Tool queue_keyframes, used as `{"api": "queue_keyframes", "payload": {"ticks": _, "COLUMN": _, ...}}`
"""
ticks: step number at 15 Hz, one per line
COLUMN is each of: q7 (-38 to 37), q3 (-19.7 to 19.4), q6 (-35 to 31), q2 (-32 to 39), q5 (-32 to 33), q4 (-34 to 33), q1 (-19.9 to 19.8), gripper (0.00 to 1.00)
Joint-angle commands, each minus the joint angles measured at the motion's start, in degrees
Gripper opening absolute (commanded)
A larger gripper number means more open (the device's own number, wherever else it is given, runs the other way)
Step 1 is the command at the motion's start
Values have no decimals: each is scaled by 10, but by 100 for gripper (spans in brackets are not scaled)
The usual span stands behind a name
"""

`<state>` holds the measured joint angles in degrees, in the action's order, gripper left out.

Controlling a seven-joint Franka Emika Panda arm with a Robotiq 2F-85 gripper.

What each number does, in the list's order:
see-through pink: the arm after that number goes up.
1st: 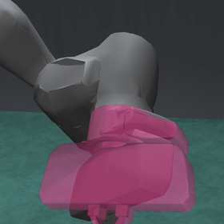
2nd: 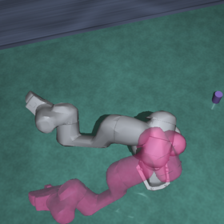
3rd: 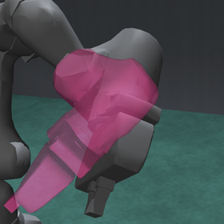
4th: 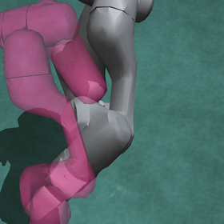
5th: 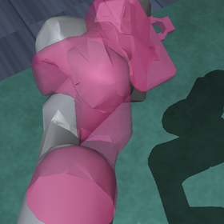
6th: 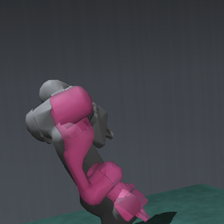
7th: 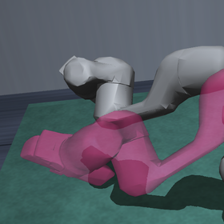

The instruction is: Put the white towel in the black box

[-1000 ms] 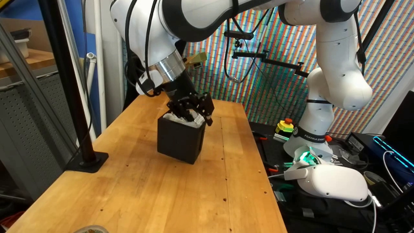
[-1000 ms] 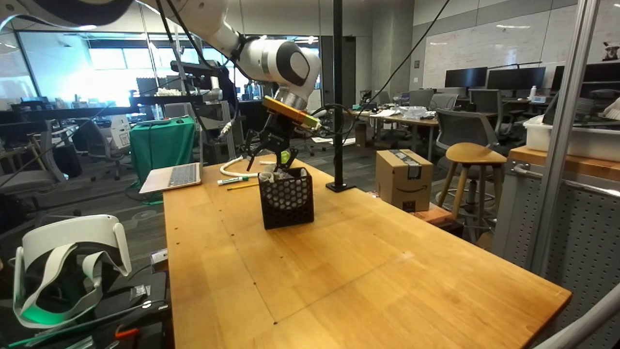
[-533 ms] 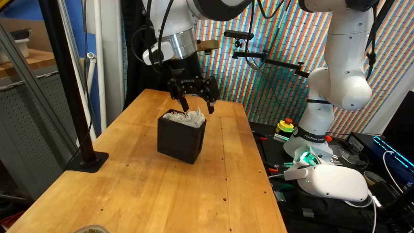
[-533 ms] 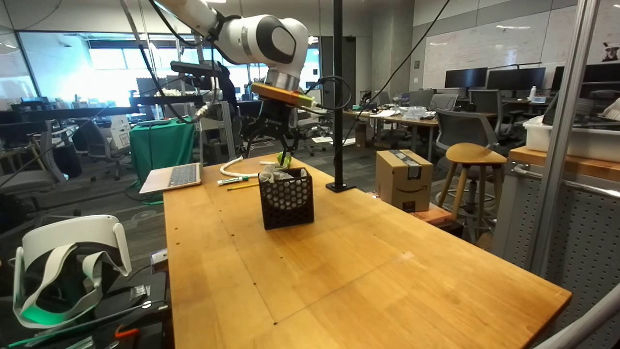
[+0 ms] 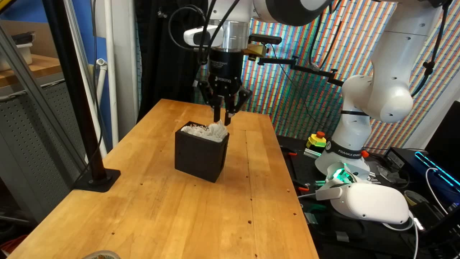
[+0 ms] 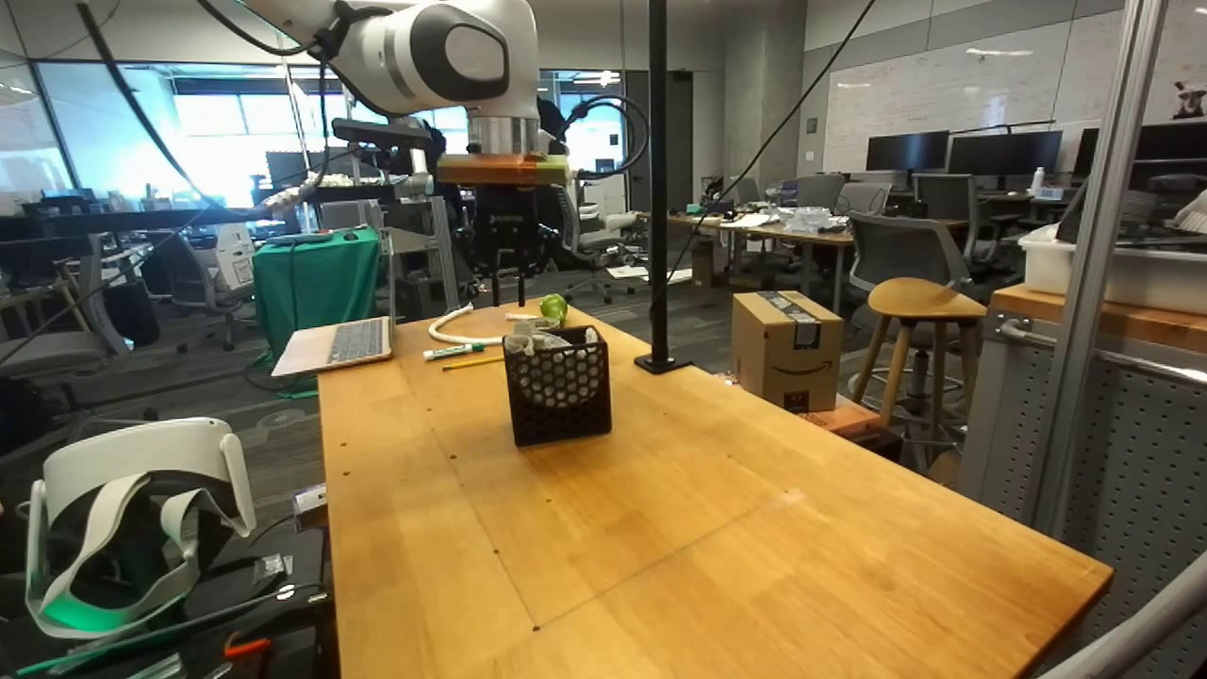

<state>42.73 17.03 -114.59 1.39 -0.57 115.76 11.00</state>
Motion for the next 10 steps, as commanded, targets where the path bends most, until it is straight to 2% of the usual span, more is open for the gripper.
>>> {"api": "queue_keyframes", "payload": {"ticks": 1, "q7": -6, "q3": -9, "q6": -83, "q2": -70, "q5": 3, "q4": 97, "q1": 15, "gripper": 5}}
{"api": "queue_keyframes", "payload": {"ticks": 4, "q7": -23, "q3": -8, "q6": -149, "q2": -94, "q5": 4, "q4": 146, "q1": 25, "gripper": 0}}
{"api": "queue_keyframes", "payload": {"ticks": 6, "q7": -38, "q3": -7, "q6": -192, "q2": -102, "q5": 12, "q4": 170, "q1": 32, "gripper": 4}}
{"api": "queue_keyframes", "payload": {"ticks": 10, "q7": -68, "q3": -5, "q6": -243, "q2": -102, "q5": 44, "q4": 195, "q1": 43, "gripper": 5}}
